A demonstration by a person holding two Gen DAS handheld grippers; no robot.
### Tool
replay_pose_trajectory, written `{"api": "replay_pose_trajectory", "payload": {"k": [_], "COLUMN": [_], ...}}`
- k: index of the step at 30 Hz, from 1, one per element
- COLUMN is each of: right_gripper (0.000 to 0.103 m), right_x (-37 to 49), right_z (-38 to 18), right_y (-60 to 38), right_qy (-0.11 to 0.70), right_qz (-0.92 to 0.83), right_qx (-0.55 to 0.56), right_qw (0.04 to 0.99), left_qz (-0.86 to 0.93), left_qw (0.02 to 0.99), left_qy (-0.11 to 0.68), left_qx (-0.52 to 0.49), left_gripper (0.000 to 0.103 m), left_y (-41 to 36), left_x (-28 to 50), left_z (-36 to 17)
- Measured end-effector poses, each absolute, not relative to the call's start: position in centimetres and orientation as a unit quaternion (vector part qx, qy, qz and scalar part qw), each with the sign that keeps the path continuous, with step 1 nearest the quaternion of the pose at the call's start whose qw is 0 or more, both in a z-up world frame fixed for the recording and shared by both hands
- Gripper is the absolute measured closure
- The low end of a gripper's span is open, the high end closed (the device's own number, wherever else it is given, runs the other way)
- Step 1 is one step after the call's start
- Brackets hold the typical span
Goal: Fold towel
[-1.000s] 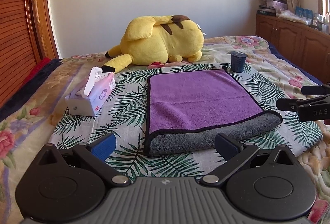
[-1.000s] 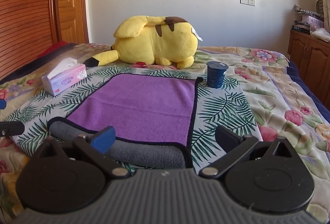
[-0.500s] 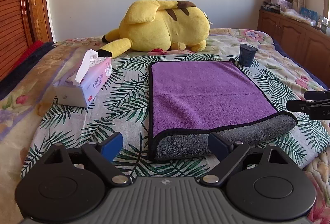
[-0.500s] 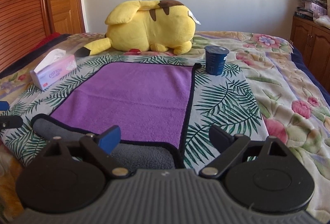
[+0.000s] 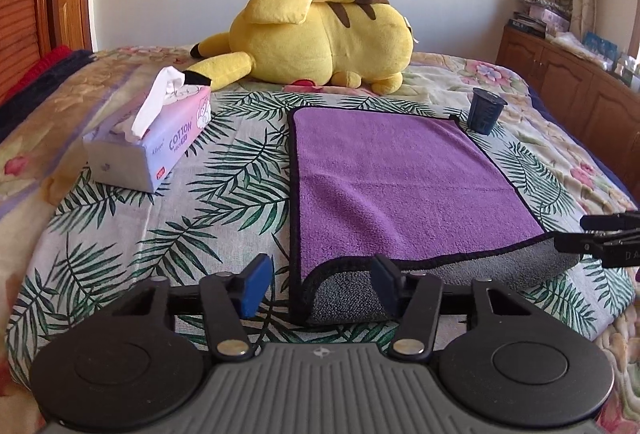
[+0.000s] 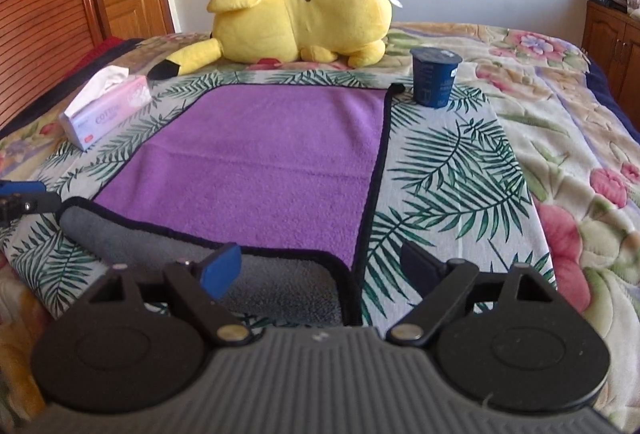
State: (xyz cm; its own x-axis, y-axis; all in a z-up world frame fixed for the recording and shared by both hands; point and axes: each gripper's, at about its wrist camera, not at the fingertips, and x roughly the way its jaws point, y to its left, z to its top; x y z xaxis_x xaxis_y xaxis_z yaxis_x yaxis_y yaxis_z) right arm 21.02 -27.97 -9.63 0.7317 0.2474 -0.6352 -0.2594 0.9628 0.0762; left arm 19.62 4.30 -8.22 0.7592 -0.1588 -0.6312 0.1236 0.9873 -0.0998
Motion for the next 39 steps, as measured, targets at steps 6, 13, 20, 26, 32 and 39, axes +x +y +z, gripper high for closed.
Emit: {"api": "replay_pose_trajectory", "payload": {"k": [6,13,20,26,32,39], "right_gripper": [0.020,0.026,0.040,0.054,0.072,0.081], "right_x": [21.5,21.7,22.0,22.0,21.9,21.9], "right_z": [-10.1,-10.4,-10.4,-10.4,-10.4,-10.5], "right_y": [-28.5,-28.7,-29.1,-28.9,-28.8,-28.8], "right_qy": [0.363,0.383,0.397,0.397,0.395,0.393], "right_qz": [0.146,0.162,0.184,0.187,0.185,0.179], "right_qx": [0.003,0.014,0.045,0.037,0.027,0.014], "right_qw": [0.920,0.909,0.898,0.898,0.900,0.902], "left_qz": [-0.089,-0.094,-0.086,-0.083,-0.082,-0.089], "left_qw": [0.933,0.929,0.926,0.926,0.927,0.926], "left_qy": [0.348,0.357,0.368,0.368,0.365,0.366], "left_qx": [-0.036,-0.024,-0.015,-0.015,-0.023,-0.014], "left_gripper": [0.089,0.097,0.097,0.101,0.103,0.103], "left_y": [4.4,4.1,4.1,4.1,4.3,3.8], "left_x": [20.0,20.1,20.2,20.2,20.2,20.2], "left_z": [-8.6,-9.1,-9.9,-10.1,-9.9,-10.0]}}
